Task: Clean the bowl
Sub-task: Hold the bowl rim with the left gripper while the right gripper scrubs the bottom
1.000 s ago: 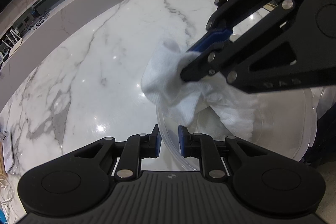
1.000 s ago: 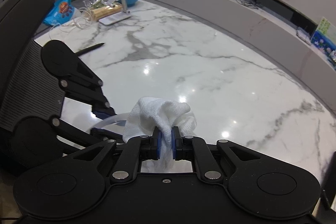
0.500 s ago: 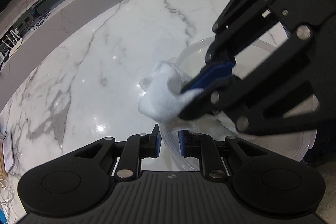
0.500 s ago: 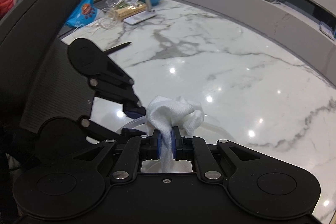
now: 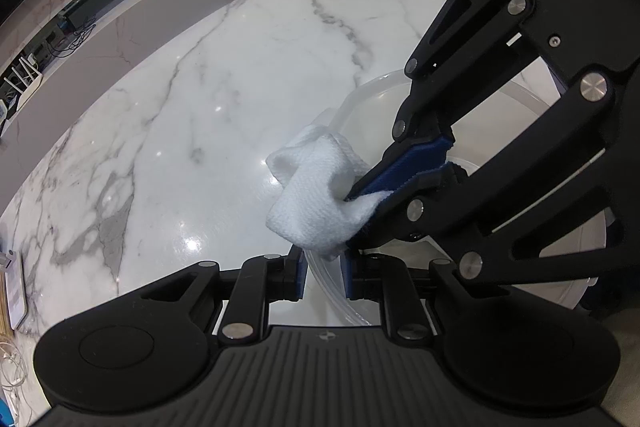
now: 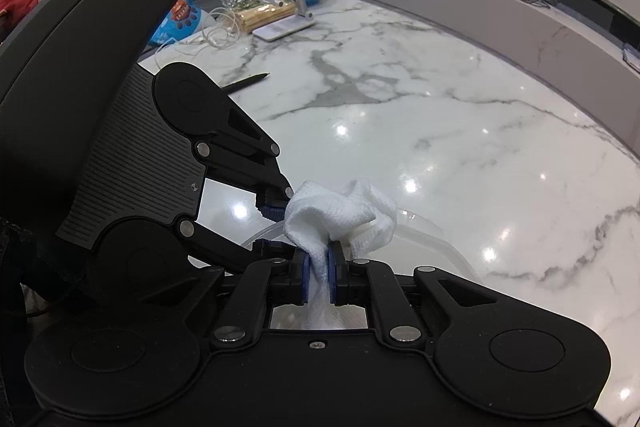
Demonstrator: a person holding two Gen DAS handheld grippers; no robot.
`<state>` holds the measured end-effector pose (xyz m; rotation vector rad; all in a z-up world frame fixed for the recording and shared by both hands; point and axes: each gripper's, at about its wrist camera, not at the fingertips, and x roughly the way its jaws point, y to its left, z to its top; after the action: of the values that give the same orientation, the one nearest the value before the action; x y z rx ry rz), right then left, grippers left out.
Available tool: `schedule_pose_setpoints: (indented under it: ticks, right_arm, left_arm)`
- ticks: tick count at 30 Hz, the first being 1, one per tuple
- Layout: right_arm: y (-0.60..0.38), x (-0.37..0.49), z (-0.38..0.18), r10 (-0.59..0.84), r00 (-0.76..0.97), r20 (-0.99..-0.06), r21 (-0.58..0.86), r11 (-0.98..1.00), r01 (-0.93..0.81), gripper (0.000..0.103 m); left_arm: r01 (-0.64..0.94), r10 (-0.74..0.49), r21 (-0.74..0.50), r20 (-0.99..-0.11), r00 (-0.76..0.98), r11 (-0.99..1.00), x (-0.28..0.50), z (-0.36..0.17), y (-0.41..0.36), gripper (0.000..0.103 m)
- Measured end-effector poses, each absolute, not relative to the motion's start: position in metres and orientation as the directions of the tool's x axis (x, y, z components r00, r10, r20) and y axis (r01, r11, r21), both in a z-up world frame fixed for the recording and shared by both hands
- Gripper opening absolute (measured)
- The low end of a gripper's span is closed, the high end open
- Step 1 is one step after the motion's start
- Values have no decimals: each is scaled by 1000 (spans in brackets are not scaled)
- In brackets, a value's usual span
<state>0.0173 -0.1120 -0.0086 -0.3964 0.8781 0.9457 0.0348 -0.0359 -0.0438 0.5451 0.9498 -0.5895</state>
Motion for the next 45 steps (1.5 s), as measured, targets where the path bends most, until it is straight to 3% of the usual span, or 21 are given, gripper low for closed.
schedule_pose_setpoints:
  ticks: [15,28,38,45]
  right_arm:
    - [-118,28,-14,420,374,-827,-30,631,-775,9]
    - [-103,21,-43,329,286,-900,-46,580,-813,9]
    - [-100,4,-44,364,185,-913,28,507,-861,9]
    - [-106,9,-43,319,226,-920,-16,545,-838,8]
  left_arm:
    - [676,-220,168,-866,449,718,36,-42,-38,16]
    - [676,-219,169,-866,449,717,35,-42,-37,16]
    - [676,-218,169,-867,448,717,35,-42,-37,16]
    - [676,-218,170,-867,449,717,35,-43,-36,16]
